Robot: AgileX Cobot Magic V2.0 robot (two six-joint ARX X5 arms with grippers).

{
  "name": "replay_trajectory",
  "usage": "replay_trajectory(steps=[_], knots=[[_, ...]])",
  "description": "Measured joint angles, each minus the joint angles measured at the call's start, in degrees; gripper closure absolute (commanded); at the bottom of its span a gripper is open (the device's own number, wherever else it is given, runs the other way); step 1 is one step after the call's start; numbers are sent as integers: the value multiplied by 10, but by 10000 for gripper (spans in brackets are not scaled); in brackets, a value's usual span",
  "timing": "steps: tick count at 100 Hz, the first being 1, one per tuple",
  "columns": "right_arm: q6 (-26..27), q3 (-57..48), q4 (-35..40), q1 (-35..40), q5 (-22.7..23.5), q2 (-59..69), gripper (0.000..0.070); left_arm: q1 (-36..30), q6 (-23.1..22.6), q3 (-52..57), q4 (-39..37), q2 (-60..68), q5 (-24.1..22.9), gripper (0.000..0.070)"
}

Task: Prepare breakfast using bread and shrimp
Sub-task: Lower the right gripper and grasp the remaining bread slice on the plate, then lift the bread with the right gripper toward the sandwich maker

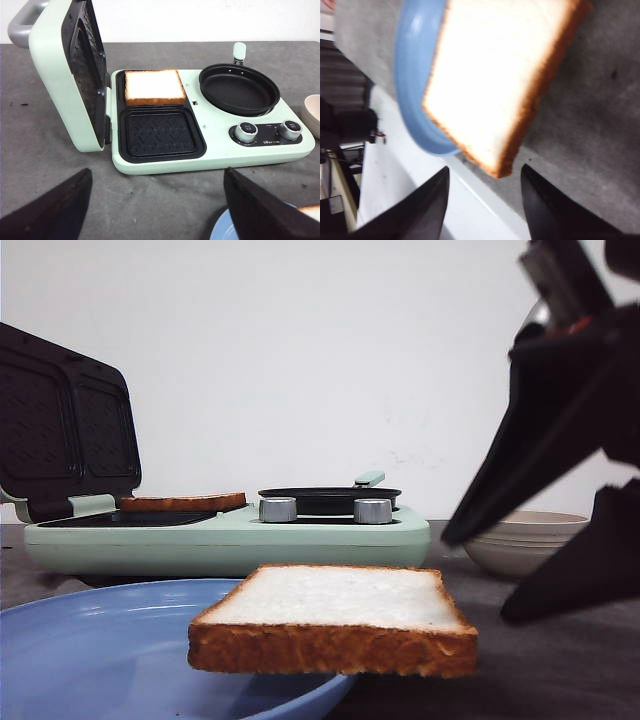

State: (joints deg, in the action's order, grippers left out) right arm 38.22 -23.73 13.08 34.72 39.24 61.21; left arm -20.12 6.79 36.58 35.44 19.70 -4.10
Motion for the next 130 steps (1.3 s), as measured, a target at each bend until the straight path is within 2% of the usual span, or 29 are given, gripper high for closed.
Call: replay_trajectory(steps=[55,61,71,81,110,130], knots=[[15,0,-96,36,0,86,426,0,0,0,0,0,0,229],[17,0,-99,38,-1,89,480,0,0,0,0,0,0,229],[21,0,-100,40,-2,90,622,0,0,0,0,0,0,229],[22,0,-104,40,-2,90,699,0,0,0,0,0,0,229],[28,0,-133,40,0,87,699,0,0,0,0,0,0,229],[55,0,-180,40,0,51,699,0,0,0,0,0,0,230]])
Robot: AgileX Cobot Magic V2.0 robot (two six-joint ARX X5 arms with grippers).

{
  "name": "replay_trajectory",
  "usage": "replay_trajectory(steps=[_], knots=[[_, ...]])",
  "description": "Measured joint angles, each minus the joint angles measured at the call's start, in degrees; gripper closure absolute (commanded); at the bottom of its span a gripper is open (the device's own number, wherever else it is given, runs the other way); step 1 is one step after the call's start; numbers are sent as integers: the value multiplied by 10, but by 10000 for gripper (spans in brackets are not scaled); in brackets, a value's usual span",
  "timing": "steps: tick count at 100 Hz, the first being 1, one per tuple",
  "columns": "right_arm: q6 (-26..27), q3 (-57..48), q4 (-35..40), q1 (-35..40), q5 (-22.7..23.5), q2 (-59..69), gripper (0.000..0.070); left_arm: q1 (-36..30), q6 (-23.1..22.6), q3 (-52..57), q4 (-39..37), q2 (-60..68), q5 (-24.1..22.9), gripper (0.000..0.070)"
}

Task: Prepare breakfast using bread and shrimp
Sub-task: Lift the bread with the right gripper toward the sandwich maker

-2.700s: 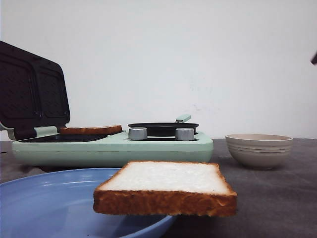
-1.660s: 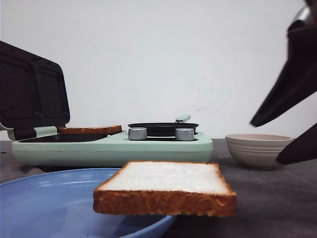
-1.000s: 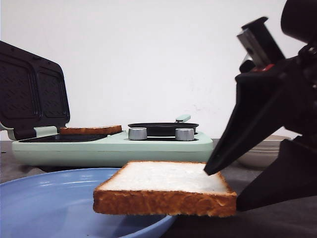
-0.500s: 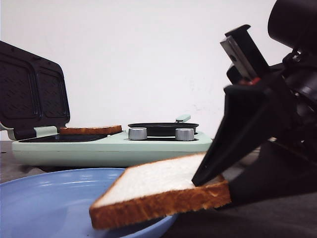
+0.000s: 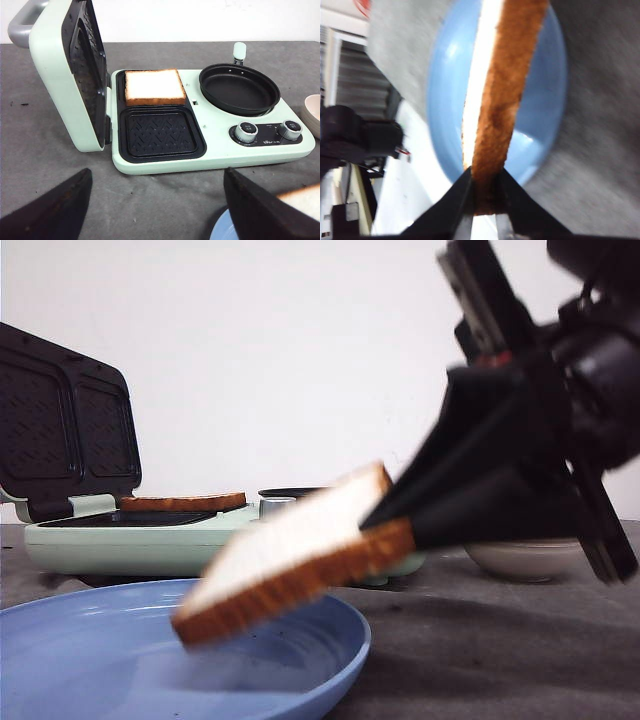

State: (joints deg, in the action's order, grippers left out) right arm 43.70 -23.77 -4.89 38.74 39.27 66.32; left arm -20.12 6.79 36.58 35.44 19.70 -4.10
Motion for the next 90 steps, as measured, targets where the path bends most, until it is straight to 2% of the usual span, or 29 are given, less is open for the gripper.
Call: replay_trajectory(steps=[49,90], knots=[[18,-110,0,-7,-1,-9,699,0,0,0,0,0,0,229],[-16,-237,77,-37,0,73,699,0,0,0,-1,0,0,230]])
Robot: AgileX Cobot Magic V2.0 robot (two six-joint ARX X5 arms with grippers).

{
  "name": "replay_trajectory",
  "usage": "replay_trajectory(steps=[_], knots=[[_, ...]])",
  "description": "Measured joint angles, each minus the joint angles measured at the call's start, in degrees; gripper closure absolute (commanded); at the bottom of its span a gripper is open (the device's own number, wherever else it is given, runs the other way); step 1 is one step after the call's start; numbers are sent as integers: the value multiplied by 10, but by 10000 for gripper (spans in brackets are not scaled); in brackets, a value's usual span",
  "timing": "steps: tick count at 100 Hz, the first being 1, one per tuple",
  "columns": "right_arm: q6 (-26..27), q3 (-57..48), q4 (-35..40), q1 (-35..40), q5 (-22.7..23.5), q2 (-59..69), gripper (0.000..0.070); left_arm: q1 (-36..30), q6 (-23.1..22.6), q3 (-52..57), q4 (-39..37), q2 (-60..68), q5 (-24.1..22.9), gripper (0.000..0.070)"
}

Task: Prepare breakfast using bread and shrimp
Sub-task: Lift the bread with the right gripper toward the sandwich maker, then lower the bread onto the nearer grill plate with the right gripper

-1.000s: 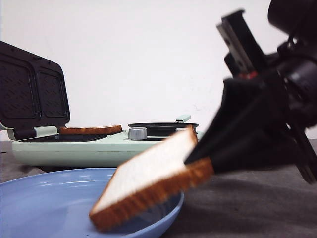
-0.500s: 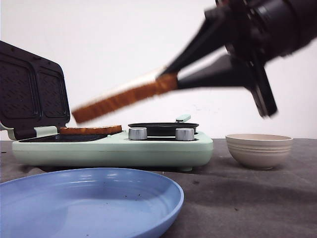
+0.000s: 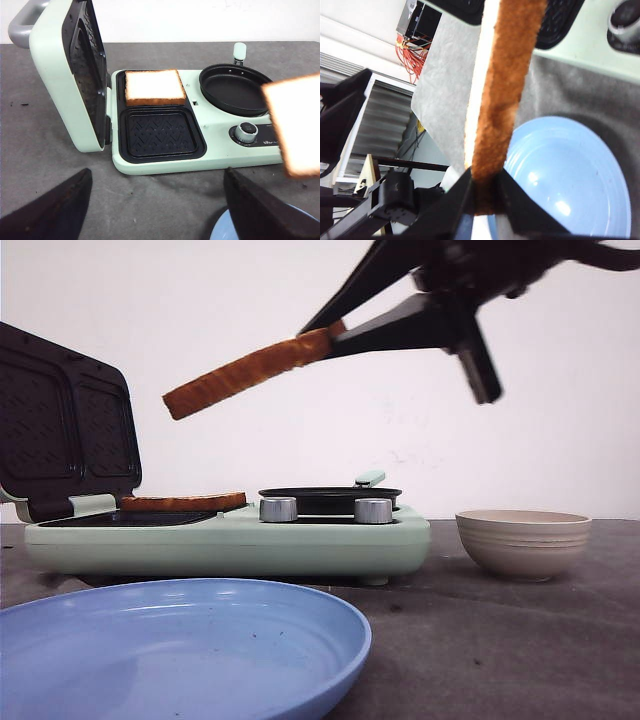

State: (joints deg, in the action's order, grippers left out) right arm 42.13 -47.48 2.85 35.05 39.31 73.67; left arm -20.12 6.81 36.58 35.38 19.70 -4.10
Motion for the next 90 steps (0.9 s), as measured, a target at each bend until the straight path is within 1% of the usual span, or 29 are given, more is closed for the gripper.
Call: replay_trajectory(steps=[19,48,90], knots=[[-12,-79,10,-3,11,84,699,0,0,0,0,0,0,229],[-14,-194,12,-3,25,215,699,0,0,0,0,0,0,229],[-15,-285,11,8,26,325,699,0,0,0,0,0,0,230]])
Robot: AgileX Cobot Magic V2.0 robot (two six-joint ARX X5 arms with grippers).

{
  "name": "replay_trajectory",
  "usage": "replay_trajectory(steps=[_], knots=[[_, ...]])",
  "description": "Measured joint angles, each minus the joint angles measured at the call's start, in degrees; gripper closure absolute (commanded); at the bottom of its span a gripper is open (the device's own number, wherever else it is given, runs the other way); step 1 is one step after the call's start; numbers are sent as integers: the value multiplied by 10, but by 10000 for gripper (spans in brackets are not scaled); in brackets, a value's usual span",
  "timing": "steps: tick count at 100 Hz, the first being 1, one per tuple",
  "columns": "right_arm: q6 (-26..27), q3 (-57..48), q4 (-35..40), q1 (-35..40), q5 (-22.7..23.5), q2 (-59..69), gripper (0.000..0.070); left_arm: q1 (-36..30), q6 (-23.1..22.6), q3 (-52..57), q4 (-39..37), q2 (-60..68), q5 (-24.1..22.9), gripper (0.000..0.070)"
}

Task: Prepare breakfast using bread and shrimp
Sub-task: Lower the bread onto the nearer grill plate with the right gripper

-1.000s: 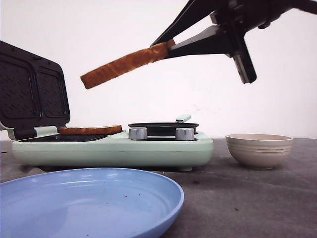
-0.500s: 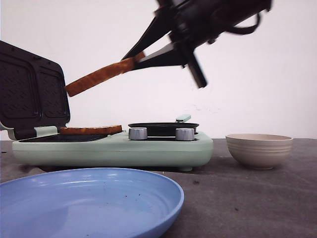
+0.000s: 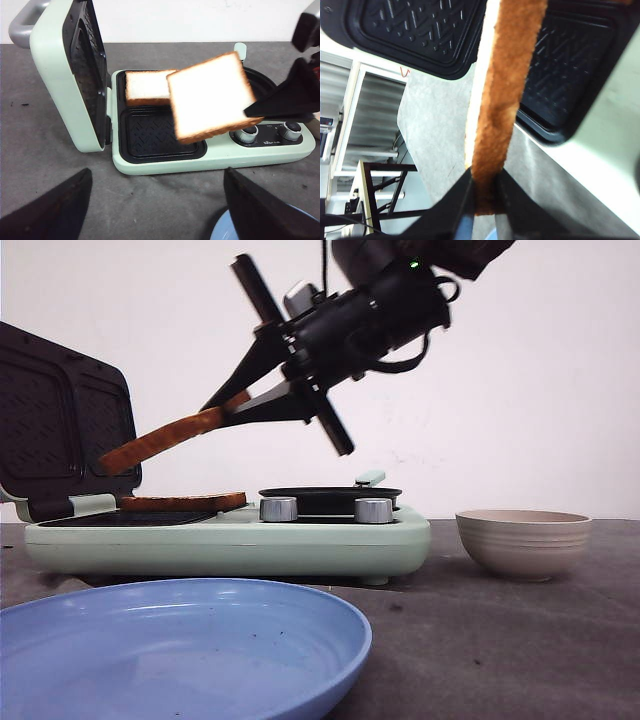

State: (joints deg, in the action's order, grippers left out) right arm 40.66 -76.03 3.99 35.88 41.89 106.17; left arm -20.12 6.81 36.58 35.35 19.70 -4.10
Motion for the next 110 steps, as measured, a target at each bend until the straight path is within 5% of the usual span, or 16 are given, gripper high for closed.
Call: replay_trajectory(steps=[110], knots=[[53,-14,-82,27,-31,43,699,0,0,0,0,0,0,230]])
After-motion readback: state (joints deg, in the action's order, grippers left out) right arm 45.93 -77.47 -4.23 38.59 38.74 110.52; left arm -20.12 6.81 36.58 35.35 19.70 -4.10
